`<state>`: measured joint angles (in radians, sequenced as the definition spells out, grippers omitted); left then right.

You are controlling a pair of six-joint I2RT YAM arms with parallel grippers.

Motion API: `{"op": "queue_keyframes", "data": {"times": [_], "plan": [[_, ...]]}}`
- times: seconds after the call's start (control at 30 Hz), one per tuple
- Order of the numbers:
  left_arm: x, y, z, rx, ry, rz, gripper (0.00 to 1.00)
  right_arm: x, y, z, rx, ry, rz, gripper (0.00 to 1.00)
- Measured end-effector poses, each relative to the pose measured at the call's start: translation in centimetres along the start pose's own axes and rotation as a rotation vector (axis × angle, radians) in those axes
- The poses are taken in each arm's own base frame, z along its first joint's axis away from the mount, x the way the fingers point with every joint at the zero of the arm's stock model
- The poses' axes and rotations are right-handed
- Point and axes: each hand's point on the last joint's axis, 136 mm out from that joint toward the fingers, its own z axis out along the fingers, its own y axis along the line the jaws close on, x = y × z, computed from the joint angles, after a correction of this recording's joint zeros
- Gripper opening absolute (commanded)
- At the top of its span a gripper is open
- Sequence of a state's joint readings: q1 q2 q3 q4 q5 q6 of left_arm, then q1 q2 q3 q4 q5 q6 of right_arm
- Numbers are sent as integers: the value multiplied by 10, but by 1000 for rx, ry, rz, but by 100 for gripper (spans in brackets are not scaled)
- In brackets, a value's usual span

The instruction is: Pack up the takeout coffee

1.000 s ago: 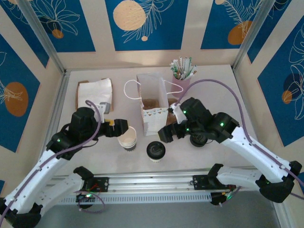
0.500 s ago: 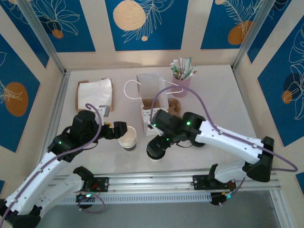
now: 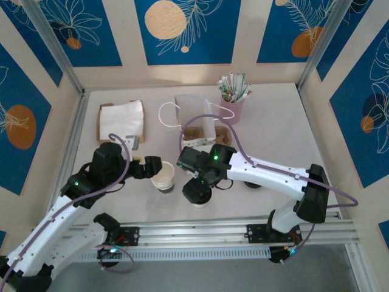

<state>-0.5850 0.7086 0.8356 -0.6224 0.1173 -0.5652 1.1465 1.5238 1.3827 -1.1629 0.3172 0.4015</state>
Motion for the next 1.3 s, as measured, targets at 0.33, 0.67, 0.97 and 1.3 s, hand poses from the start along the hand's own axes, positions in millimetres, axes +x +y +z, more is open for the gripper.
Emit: {"op": "queue_keyframes", "data": {"times": [0.33,0.67,0.97,1.3], "plan": [[0,0,0,0,-1,0,100,-3,7,8,7,28,16,93],[0,2,-5,-7,-10,1,100,1,9,19,36,72,24,92],[2,3,-6,-14,-7,8,100,2,10,24,49,102,32,85],[3,4,-6,-17,-2,18,100,3,9,27,61,126,38,86]]}}
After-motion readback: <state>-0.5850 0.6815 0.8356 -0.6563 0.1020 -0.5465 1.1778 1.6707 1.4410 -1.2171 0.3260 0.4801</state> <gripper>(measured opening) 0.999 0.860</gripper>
